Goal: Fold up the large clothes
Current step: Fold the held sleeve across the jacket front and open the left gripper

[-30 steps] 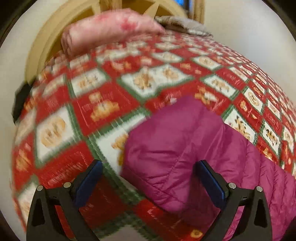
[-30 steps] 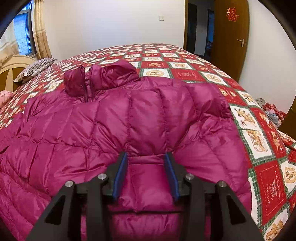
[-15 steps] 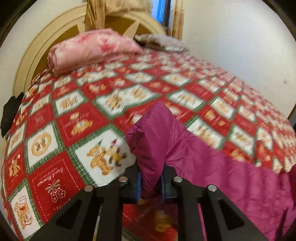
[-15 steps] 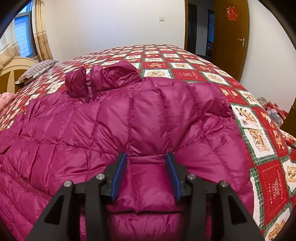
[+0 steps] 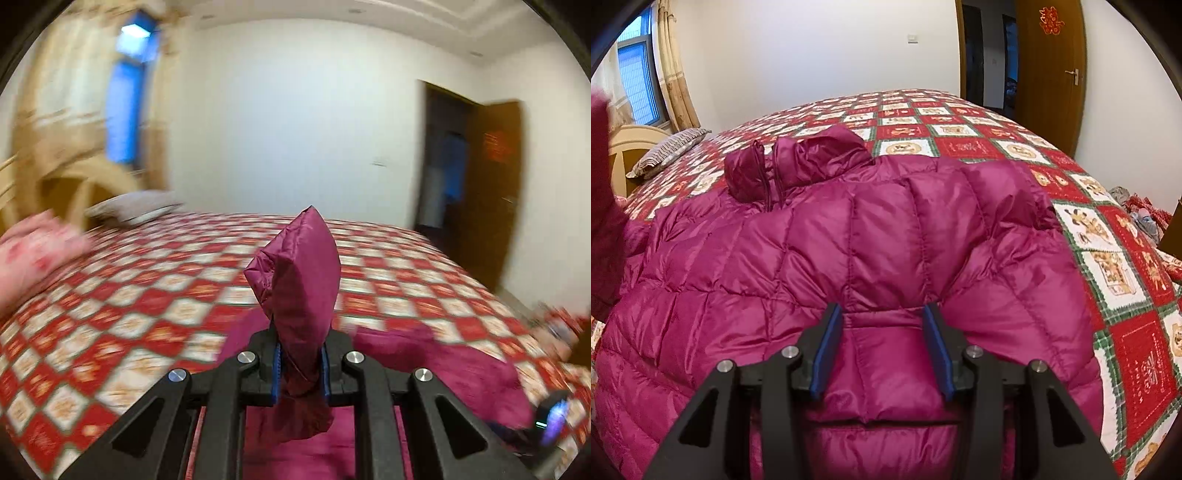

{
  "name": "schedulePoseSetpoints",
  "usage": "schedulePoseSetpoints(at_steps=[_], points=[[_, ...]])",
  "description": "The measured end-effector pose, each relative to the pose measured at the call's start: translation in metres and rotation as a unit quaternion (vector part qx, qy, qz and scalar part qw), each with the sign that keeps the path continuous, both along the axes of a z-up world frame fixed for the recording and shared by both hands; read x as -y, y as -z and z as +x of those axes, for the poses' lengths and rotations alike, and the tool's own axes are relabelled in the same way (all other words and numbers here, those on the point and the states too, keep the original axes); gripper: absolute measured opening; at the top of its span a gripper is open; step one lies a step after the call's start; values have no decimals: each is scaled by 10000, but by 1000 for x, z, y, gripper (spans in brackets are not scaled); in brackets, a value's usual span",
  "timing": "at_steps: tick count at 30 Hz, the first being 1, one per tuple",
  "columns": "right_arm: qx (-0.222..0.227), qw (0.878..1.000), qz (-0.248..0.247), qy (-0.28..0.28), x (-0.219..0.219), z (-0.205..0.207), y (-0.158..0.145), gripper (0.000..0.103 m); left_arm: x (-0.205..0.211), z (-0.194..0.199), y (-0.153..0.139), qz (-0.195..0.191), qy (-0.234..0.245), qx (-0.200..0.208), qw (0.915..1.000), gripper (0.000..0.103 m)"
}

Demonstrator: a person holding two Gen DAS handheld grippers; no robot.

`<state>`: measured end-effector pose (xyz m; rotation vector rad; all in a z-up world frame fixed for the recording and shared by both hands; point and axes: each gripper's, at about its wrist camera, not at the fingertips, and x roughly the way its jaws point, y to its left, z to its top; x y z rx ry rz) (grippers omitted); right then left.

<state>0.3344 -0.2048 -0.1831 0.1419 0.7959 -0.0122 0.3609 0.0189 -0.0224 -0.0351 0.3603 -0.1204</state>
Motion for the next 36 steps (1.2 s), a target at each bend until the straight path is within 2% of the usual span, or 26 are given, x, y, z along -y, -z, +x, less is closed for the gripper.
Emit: schedulePoseSetpoints(at_steps=[3,7,12,16,18,19,21,23,25,28,30,34,35,36], points=[[32,9999,121,-1,3,-1,0,49,63,-8,16,346,518,23,9981,16],[83,9994,337,-6,9,-1,0,49,123,-15,53,633,961,-243,9931,16],[130,9985,538,-9,12,-2,1,49,151,-8,98,679,1116,-783,9883,16],[149,9979,627,-8,15,-3,1,49,145,-1,120,336,1360,-1261,9821,24],[141,9979,627,-3,14,-2,0,49,144,-1,126,175,1565,-1543,9754,47],[136,9980,614,0,14,-2,0,49,142,-3,126,125,1616,-1614,9735,54],[130,9981,601,2,14,-2,0,49,136,-14,123,41,1619,-1538,9747,78],[128,9981,602,3,14,-2,0,49,129,-31,116,-67,1658,-1326,9772,85],[125,9982,591,5,14,-2,0,49,124,-40,109,-119,1714,-1209,9777,87],[98,9986,529,9,13,-1,0,50,118,-53,103,8,1594,-1190,9800,87],[37,9987,508,-51,11,1,0,55,110,-58,99,80,1435,-1159,9828,87],[-200,9994,89,-283,5,-8,-12,58,71,-68,98,62,1141,-1238,9857,87],[-182,9993,48,-310,7,-16,-16,60,58,-71,98,57,1067,-1261,9862,87],[-122,9994,50,-329,9,-28,-23,68,38,-76,99,51,968,-1246,9875,87]])
